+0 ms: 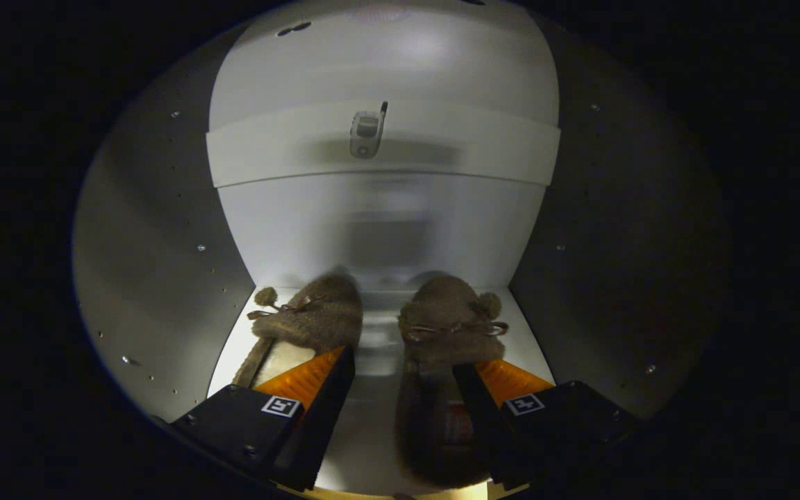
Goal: Open the shoe cabinet door, grab the shoes and put them into the shoe cabinet, then close the shoe cabinet door.
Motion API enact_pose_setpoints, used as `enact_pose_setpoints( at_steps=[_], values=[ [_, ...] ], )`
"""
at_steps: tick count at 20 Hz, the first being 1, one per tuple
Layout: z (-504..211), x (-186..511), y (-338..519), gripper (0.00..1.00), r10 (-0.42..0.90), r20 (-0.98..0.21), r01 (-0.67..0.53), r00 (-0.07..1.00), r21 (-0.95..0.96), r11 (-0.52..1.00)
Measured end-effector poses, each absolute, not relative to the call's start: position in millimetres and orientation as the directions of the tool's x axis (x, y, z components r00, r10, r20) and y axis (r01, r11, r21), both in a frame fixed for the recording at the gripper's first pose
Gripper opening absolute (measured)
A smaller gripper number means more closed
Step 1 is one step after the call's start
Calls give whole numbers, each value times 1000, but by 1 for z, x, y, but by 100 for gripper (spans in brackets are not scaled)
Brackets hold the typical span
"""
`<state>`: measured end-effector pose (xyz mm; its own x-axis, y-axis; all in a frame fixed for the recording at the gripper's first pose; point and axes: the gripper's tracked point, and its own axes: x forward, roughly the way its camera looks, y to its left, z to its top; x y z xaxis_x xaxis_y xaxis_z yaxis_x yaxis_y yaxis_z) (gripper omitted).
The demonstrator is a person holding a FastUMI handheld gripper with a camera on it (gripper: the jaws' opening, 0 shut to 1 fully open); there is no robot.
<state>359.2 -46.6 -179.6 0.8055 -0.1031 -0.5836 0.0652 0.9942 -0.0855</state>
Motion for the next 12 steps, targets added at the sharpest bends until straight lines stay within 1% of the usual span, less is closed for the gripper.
enact_pose_setpoints(
  at_steps=[3, 7, 12],
  values=[
    [-145, 339, -44, 100, -106, -507, 69, 855, -91, 993],
    [-92, 295, -31, 99, -88, -404, 62, 911, -78, 995],
    [-41, 216, -9, 99, -34, -307, 25, 951, -34, 999]
  ],
)
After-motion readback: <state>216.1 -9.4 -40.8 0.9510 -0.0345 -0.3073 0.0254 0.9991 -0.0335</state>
